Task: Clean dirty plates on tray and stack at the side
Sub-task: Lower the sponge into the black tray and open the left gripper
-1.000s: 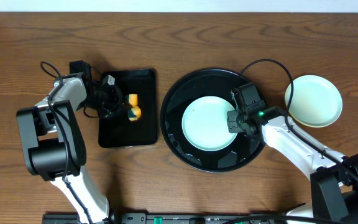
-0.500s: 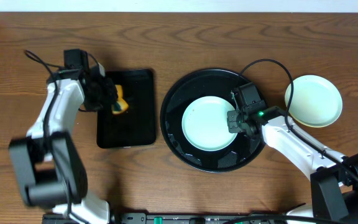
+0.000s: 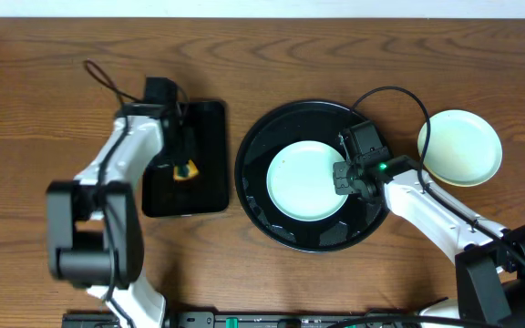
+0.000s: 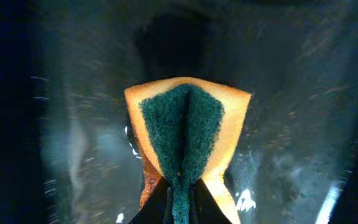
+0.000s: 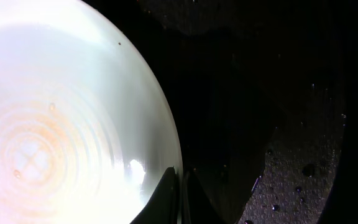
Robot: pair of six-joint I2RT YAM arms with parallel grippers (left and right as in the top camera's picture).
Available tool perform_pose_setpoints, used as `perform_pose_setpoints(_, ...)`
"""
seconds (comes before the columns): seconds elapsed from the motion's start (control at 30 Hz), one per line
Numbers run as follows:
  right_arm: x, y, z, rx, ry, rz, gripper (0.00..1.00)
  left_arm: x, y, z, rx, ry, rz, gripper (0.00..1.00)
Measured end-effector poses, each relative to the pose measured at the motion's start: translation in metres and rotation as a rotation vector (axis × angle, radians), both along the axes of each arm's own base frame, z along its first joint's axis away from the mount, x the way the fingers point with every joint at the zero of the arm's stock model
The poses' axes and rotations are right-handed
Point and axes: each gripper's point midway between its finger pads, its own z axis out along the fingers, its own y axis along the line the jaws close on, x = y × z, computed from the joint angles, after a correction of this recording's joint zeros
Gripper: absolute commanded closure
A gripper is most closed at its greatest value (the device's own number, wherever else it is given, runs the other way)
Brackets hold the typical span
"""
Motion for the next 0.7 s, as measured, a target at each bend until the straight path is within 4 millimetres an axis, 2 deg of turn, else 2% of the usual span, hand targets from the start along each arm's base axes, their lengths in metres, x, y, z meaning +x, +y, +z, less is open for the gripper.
perform_pose_setpoints(0.1,0.000,0.000,0.000,0.000,0.000,0.000,0.99,-0.003,-0.008,-0.013,0.010,0.033,-0.026,0.92)
perform_pose_setpoints(0.47,0.000,0.000,0.000,0.000,0.000,0.000,0.99,-0.006,-0.038,-0.013,-0.020,0.031,-0.161,0.93)
perform_pose_setpoints(0.7,0.000,0.000,0.000,0.000,0.000,0.000,0.99,-0.007,-0.045,-0.005,-0.078,0.020,-0.206,0.92)
